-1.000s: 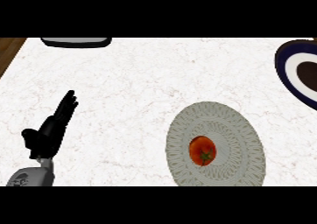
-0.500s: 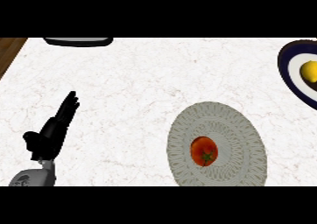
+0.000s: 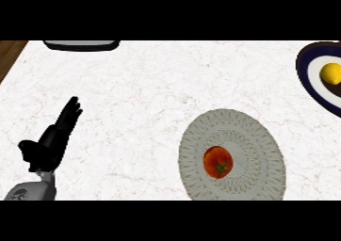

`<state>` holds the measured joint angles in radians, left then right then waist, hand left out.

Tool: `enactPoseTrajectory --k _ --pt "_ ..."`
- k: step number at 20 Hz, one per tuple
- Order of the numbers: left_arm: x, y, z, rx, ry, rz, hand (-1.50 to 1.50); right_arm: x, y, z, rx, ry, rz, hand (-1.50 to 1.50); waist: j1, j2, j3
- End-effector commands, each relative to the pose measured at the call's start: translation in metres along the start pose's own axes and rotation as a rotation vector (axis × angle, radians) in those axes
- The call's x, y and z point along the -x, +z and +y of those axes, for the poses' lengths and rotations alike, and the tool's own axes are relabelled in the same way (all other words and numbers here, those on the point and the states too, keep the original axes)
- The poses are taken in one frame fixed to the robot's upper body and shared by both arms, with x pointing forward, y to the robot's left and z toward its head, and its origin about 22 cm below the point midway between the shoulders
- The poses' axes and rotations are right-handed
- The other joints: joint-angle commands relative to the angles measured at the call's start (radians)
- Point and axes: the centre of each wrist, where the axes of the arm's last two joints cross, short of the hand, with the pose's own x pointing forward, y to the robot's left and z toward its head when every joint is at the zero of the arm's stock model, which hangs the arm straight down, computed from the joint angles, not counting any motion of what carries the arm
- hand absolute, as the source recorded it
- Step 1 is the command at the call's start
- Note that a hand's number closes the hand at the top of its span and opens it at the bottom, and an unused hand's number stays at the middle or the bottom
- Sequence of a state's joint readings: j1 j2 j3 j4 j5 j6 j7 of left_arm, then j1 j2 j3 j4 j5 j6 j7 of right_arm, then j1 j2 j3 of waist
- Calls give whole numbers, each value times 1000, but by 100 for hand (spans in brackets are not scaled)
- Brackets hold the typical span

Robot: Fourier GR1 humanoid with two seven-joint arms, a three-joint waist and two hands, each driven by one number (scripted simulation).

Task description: Pick the lemon from the placemat and place it in the plate

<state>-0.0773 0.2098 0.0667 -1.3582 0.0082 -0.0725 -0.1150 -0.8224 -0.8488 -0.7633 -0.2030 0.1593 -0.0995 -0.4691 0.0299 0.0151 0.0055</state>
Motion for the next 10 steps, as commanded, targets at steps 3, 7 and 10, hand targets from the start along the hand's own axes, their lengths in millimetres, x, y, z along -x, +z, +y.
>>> enactPoseTrajectory --k 3,7,10 --pt "7 4 -14 10 -5 12 0 30 19 -56 48 -206 19 -150 -9 1 1" --pt "9 10 -2 -12 15 7 0 59 46 -100 47 -220 -25 -150 -7 2 3" --pt "0 4 2 -3 6 11 0 62 55 -128 -5 -199 -40 -150 -6 2 5"
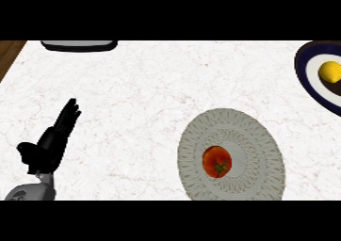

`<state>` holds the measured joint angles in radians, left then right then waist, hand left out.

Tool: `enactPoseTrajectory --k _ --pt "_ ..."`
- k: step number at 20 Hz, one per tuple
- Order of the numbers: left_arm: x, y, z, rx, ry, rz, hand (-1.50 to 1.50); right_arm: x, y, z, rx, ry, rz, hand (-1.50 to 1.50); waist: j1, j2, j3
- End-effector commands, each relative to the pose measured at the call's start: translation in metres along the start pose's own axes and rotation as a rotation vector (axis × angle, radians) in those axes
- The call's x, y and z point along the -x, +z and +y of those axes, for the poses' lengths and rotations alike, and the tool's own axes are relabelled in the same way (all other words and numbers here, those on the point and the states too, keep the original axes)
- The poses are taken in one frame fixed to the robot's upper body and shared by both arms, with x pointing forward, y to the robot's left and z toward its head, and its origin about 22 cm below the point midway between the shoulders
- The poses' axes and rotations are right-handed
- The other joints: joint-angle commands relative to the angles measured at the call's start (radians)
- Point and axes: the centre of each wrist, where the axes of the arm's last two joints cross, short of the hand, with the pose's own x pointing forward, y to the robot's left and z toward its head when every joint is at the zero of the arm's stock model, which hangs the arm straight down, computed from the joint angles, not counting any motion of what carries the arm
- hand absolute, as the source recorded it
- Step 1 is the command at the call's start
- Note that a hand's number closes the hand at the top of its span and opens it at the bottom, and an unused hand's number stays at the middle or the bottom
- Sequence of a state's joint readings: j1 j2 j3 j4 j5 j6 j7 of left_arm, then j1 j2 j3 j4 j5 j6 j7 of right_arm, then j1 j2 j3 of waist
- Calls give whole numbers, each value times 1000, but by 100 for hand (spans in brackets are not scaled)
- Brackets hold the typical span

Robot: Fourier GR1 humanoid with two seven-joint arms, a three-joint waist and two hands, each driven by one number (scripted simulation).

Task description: Pick the lemon from the placemat and place it in the plate

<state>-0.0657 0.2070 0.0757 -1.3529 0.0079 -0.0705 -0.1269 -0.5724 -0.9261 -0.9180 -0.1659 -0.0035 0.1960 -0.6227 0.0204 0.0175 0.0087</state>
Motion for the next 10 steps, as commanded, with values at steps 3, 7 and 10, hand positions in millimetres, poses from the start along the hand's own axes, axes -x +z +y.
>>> enactPoseTrajectory --k 3,7,10 --pt "6 2 4 -2 5 2 0 7 27 -54 -71 -19 -42 -150 -5 1 2" --pt "-6 -6 -5 1 -6 -16 0 15 38 -61 -86 37 -53 -150 7 1 2" --pt "0 1 -3 11 1 5 0 29 51 -63 -96 55 -52 -150 14 1 4"
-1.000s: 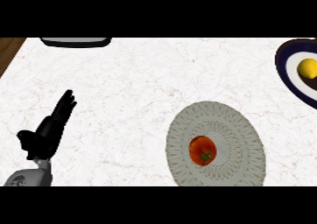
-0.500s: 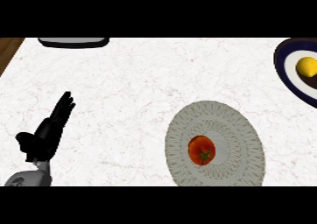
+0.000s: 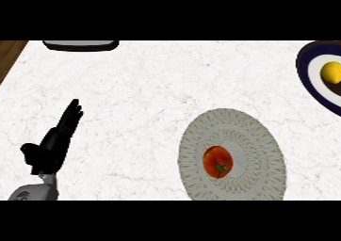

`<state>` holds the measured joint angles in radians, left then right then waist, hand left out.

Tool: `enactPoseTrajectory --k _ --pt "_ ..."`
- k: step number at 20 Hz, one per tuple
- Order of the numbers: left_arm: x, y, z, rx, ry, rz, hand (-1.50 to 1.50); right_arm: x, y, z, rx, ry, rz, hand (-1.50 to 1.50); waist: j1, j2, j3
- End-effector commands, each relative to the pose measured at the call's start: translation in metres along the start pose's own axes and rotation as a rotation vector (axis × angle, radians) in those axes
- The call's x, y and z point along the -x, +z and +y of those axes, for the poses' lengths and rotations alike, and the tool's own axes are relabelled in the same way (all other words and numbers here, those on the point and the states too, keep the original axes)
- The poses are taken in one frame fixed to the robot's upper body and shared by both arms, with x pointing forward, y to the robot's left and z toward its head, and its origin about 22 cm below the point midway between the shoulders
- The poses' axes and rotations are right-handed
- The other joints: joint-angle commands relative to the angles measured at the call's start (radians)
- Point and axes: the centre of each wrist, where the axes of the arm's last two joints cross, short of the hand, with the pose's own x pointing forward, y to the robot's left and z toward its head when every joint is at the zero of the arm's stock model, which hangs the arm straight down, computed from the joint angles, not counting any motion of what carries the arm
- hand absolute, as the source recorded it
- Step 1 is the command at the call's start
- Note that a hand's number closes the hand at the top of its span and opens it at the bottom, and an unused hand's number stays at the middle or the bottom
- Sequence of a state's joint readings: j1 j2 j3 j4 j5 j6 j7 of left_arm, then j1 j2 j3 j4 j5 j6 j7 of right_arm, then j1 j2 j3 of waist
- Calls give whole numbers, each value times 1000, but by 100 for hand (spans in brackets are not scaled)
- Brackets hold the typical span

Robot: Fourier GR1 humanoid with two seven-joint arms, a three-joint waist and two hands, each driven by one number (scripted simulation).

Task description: Pick the lemon from the placemat and place it in the plate

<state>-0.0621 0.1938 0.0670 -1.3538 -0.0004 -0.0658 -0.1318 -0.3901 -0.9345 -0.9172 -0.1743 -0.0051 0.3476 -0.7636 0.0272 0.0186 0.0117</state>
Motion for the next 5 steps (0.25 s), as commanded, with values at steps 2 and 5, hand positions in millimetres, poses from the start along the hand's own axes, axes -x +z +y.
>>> enactPoseTrajectory --k 2,5 --pt "6 2 2 -5 2 9 0 10 17 -10 -28 19 -27 -150 4 0 1" --pt "4 4 0 -1 4 -11 0 17 23 -9 24 22 -50 -150 10 0 2"
